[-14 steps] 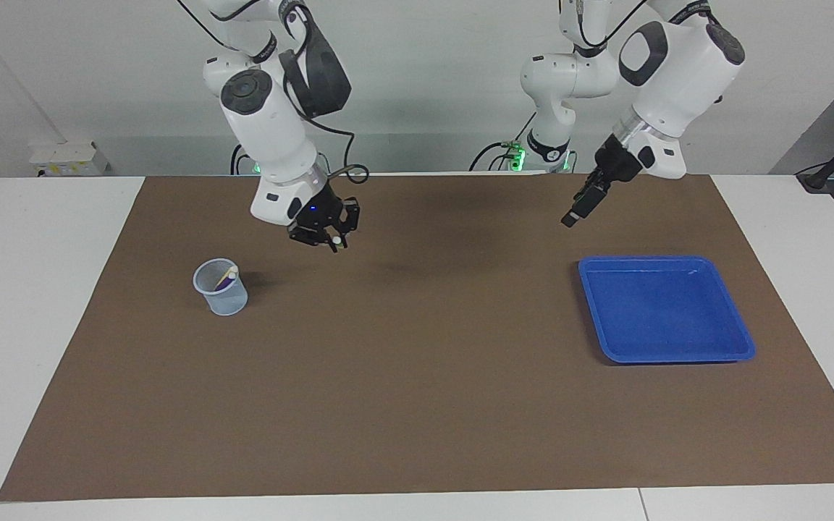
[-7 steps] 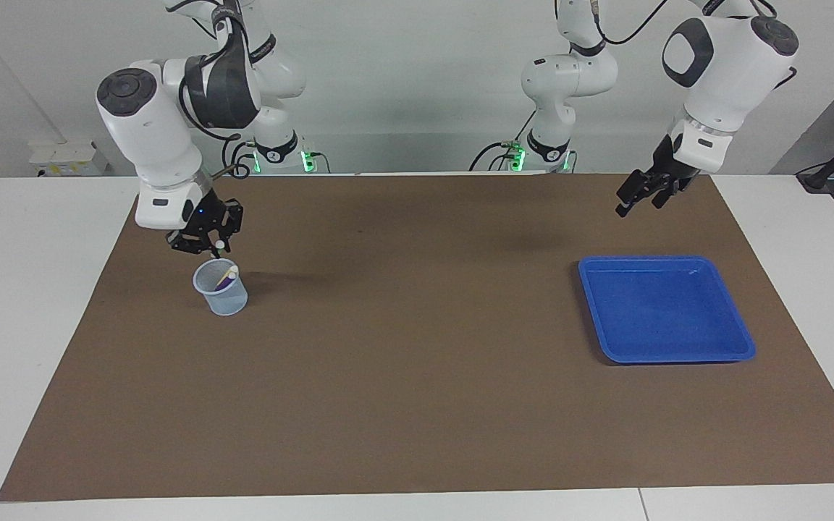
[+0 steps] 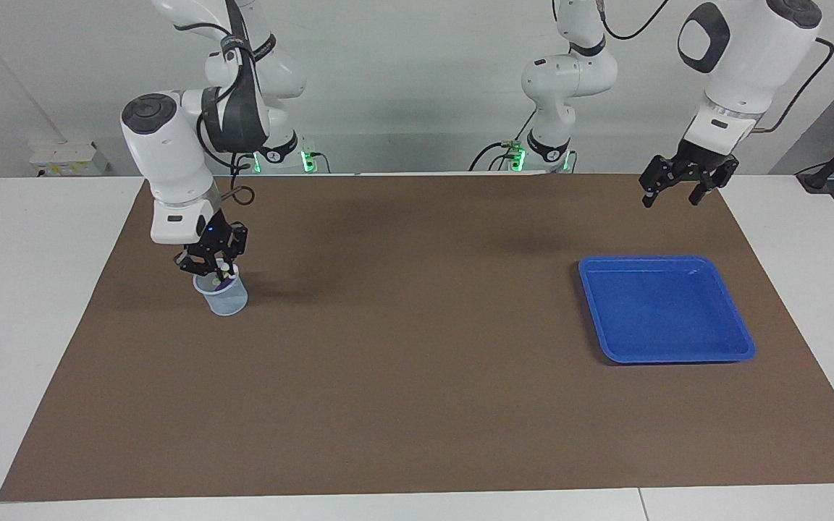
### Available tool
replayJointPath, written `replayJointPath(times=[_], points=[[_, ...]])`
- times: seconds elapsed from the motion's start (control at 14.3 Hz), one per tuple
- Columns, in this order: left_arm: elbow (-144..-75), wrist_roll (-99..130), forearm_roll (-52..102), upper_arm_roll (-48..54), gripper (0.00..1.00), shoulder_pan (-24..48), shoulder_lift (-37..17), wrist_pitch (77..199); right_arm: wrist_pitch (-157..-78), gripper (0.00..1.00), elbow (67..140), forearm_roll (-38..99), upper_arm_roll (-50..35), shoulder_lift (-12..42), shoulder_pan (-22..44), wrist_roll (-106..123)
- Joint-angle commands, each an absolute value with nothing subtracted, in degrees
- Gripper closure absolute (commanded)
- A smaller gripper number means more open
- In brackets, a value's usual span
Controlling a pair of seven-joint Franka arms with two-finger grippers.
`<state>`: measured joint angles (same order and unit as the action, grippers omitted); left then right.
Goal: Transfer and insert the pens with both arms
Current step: 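Carry the green pen to the cup with the right gripper while the left withdraws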
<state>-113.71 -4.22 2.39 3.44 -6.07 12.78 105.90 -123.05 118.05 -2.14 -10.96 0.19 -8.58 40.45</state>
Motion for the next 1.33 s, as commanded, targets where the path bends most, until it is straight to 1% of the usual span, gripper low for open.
replayJointPath(times=[0.0, 0.07, 0.21, 0.28, 0.42, 0.56, 0.7, 0.84, 0.91, 1.05, 1.12, 1.26], points=[[-112.9, -5.7, 1.1, 3.9, 0.00, -7.0, 12.9, 104.5, -125.1, 0.40, 121.1, -3.3, -11.9, -2.0, -9.8, 41.4], [-112.5, -5.7, 0.5, 4.0, 0.00, -7.0, 12.8, 104.5, -124.9, 0.00, 120.9, -3.2, -11.9, -1.9, -9.8, 41.7], [-111.5, -5.7, 0.2, 4.0, 0.00, -6.8, 12.0, 104.4, -123.1, 0.00, 119.9, -3.2, -11.8, -2.2, -10.2, 42.0], [-110.2, -5.7, 0.1, 4.0, 0.00, -6.5, 11.3, 103.8, -121.0, 0.00, 119.2, -3.1, -11.8, -3.1, -10.2, 41.8], [-108.6, -5.7, 0.2, 4.0, 0.00, -6.2, 10.5, 103.1, -116.6, 0.00, 114.8, -2.4, -11.9, -3.3, -10.2, 41.4], [-108.0, -5.7, 0.2, 4.1, 0.00, -5.8, 10.3, 103.4, -110.2, 0.00, 109.9, -2.1, -11.9, -3.5, -9.6, 38.9], [-106.6, -5.5, 0.2, 2.1, 0.00, -2.4, 9.2, 103.1, -103.3, 0.00, 105.4, -2.1, -12.0, -4.1, -8.5, 32.5], [-105.1, -5.4, 0.2, -3.8, 0.00, 3.5, 8.8, 102.2, -96.8, 0.00, 102.0, -2.0, -12.0, -5.2, -7.5, 25.7], [-104.9, -5.3, 0.2, -6.0, 0.00, 5.3, 8.4, 102.2, -94.8, 0.00, 101.8, -1.2, -12.2, -6.3, -7.1, 22.8], [-104.8, -5.3, 0.2, -6.8, 0.00, 5.6, 7.3, 101.9, -91.6, 0.00, 101.8, 1.2, -12.5, -8.5, -6.4, 17.6], [-104.1, -5.3, 0.2, -6.8, 0.00, 6.0, 6.1, 101.8, -90.8, 0.00, 101.8, 1.4, -12.5, -8.5, -6.4, 15.4], [-101.3, -5.3, 0.2, -6.9, 0.00, 6.0, 4.7, 100.4, -92.6, 0.00, 102.3, 3.5, -11.9, -8.4, -6.6, 13.2]])
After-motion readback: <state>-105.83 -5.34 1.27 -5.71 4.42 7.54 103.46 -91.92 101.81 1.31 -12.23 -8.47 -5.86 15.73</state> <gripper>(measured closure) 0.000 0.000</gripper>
